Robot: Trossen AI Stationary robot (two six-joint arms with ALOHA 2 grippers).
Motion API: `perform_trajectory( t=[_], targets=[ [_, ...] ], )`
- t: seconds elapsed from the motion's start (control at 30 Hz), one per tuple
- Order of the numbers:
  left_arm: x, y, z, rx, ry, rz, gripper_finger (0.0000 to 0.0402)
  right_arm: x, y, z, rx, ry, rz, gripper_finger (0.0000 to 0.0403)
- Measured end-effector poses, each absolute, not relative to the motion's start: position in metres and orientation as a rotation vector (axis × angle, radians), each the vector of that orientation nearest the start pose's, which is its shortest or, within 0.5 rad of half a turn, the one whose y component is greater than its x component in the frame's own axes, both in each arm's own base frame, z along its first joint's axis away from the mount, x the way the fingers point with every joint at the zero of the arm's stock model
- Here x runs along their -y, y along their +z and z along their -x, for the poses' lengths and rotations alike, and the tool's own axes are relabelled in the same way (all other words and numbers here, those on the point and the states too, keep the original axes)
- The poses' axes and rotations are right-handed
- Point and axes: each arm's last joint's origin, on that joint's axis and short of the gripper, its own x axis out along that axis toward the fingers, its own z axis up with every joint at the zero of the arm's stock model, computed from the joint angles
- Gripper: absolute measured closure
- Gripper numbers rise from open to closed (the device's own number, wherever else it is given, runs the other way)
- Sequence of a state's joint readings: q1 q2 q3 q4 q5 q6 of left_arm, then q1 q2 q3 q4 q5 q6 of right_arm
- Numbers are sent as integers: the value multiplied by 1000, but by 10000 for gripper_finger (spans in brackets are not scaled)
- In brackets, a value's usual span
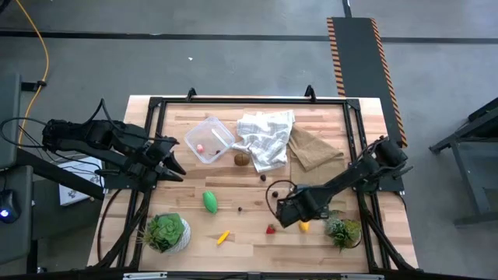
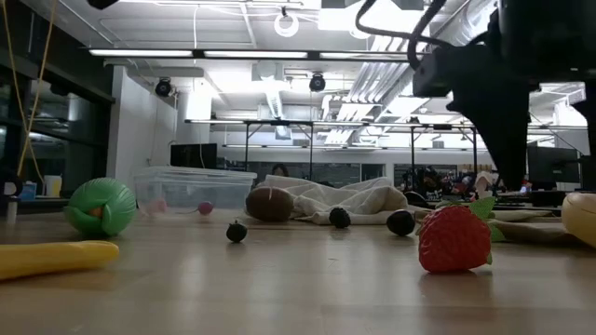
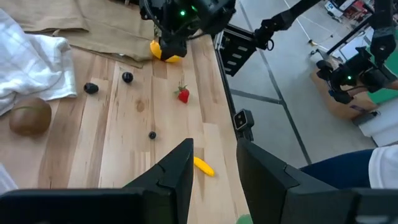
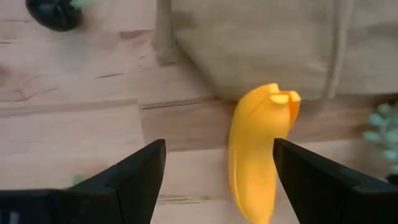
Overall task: Pick and placing Produce into tupperware
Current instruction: Put the yellow banana into the transparent bin
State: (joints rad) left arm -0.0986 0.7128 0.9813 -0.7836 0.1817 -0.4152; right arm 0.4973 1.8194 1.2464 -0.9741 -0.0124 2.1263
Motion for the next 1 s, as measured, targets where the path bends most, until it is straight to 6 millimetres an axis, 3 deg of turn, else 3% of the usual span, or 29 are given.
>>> perform_trajectory(
  t=[0.23, 0.37, 0.5, 0.67, 1.0],
  targets=[
    [18, 351, -122, -573, -173, 431, 291, -158, 183, -266, -1194, -1273, -1312, 114],
    [18, 351, -122, -572, -172, 431, 291, -161, 183, -266, -1213, -1261, -1324, 114],
    [18, 351, -122, -572, -171, 431, 291, -161, 164, -265, -1223, -1225, -1396, 114],
    [18, 351, -122, -573, -169, 436, 291, -160, 158, -262, -1198, -1253, -1418, 116],
    [18, 351, -122, -573, -168, 439, 291, -159, 150, -262, -1196, -1222, -1445, 173]
  ],
)
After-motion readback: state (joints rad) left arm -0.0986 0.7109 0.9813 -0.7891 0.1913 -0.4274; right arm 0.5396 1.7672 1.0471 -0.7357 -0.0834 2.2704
